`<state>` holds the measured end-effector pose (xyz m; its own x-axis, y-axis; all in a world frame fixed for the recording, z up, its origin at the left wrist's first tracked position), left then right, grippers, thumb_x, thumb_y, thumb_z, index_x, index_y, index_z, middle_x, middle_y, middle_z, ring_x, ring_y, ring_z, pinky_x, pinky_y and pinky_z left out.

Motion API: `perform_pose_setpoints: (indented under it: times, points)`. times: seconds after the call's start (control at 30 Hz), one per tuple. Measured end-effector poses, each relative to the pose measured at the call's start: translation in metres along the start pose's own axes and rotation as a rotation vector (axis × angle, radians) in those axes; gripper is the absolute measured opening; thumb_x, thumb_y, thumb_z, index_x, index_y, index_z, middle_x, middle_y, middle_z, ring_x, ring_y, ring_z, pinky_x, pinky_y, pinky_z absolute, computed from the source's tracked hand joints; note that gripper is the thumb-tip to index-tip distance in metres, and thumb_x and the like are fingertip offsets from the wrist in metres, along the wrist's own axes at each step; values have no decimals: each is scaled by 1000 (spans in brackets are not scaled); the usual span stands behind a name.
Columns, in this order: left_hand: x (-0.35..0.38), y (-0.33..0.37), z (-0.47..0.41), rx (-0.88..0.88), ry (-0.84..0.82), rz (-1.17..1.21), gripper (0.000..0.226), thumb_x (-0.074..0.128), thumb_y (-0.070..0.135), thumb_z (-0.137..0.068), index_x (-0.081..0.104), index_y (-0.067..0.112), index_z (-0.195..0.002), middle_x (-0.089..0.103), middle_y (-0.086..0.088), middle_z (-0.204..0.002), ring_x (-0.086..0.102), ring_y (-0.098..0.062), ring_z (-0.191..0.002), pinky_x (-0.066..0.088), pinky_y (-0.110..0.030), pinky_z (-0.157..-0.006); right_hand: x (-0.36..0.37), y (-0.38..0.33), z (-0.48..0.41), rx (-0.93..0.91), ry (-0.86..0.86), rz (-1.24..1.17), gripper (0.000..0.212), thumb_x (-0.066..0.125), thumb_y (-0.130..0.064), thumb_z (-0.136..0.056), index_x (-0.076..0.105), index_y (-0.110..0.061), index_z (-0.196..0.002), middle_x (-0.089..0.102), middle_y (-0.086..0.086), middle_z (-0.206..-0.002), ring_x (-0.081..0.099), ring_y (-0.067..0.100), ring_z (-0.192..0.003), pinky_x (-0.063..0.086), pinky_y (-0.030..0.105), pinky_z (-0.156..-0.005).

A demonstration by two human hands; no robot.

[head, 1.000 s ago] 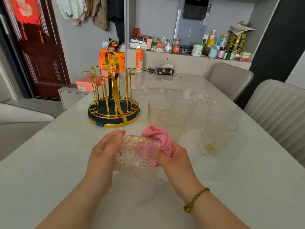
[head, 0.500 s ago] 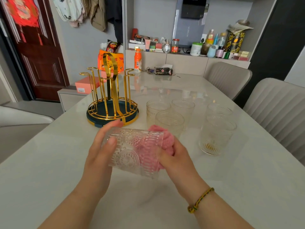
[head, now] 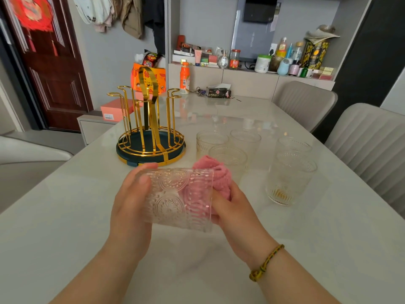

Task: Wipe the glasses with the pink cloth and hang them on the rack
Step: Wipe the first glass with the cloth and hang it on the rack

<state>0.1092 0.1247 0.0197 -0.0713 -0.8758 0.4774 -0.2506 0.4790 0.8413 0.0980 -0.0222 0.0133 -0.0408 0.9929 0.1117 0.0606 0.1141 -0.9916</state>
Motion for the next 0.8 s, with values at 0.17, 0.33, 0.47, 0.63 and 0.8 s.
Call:
perform_pose_setpoints:
  times: [0.17,0.33,0.47,0.63,0.8]
  points:
    - [-2,1,3,157,-49,-140,33,65,53,-51,65,45,-83,66,12,-85,61,-16,-84,50,-28,-67,6,2,6,104,-115,-208,40,69,-31,-62,61,-30,-101,70,-4,-100,67,10,-87,56,30,-79]
    - [11,-19,5,-432,-224,-78,60,44,72,-63,64,28,-99,73,-1,-96,71,-18,-77,57,-35,-52,-15,-20,3,-282,156,147,33,67,-17,-67,57,-34,-93,67,-23,-85,60,-7,-74,50,14,-66]
    - [8,-25,6,-510,-158,-61,51,40,56,-70,66,15,-88,71,-5,-72,67,-17,-56,51,-29,-40,-13,-21,6,-299,141,297,36,67,-8,-75,53,-38,-90,64,-22,-74,56,-7,-64,48,13,-58]
    - [1,-8,-3,-122,13,-118,17,51,41,-80,64,30,-85,65,6,-79,61,-16,-77,48,-29,-59,-5,3,0,-43,85,47,26,69,-29,-72,59,-33,-96,68,-1,-99,65,2,-85,55,24,-75]
    - [1,1,-1,138,-80,-266,31,54,57,-59,61,50,-89,63,6,-101,59,-24,-100,48,-43,-82,5,17,1,165,-38,-209,21,57,-25,-85,59,-29,-105,69,0,-106,67,15,-93,55,35,-82]
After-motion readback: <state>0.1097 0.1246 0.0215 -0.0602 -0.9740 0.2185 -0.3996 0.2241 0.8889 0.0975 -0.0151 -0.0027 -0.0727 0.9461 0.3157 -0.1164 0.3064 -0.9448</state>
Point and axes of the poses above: each hand's wrist, its own z-axis away from the middle knuckle, its own x-axis out of the palm, y = z × x, the point moved 5 cm from there along -z, towards the middle knuckle
